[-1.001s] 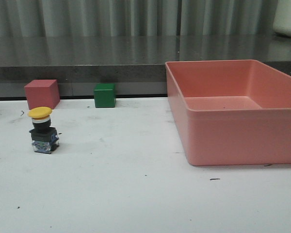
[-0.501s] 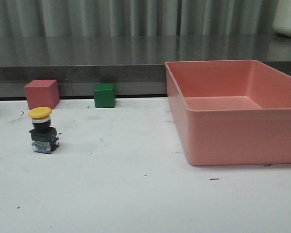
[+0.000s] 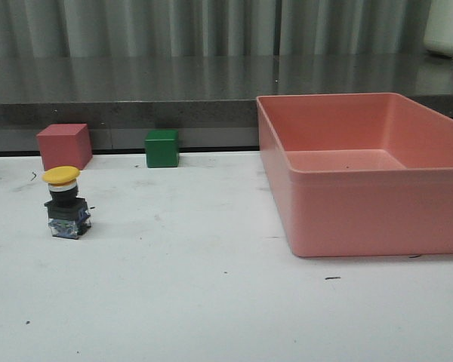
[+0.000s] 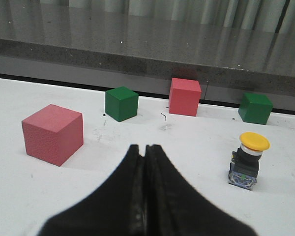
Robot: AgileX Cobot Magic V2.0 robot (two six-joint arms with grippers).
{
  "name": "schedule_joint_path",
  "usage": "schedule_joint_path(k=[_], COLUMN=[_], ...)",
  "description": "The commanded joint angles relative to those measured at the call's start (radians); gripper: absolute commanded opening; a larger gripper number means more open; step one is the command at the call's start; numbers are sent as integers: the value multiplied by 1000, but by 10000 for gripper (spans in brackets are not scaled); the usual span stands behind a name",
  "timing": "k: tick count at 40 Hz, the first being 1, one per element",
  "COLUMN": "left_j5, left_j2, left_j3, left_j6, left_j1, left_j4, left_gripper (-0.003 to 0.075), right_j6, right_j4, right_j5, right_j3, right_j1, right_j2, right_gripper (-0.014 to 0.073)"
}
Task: Place and stand button with both arms
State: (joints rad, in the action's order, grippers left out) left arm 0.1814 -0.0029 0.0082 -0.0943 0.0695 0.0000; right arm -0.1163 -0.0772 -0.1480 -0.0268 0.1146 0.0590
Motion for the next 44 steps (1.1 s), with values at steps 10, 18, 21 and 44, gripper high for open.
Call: schedule_joint_path(k=[10, 18, 21, 44], left_j5=[-86, -86, -86, -86], left_j2=[-25, -23, -23, -23], left_j3=[15, 15, 15, 15], left_j6=[-4, -4, -4, -4], left_j1=[2, 2, 2, 2], left_j4=[-12, -12, -12, -12], left_gripper=[-20, -20, -20, -20], right_j6=[8, 8, 8, 8], right_j4=[0, 0, 0, 0], right_j5=[49, 41, 42, 42], right_j3=[2, 2, 2, 2], right_j1=[-93, -91, -91, -91], right_j2=[-75, -89, -87, -87], right_gripper=[-61, -61, -61, -61])
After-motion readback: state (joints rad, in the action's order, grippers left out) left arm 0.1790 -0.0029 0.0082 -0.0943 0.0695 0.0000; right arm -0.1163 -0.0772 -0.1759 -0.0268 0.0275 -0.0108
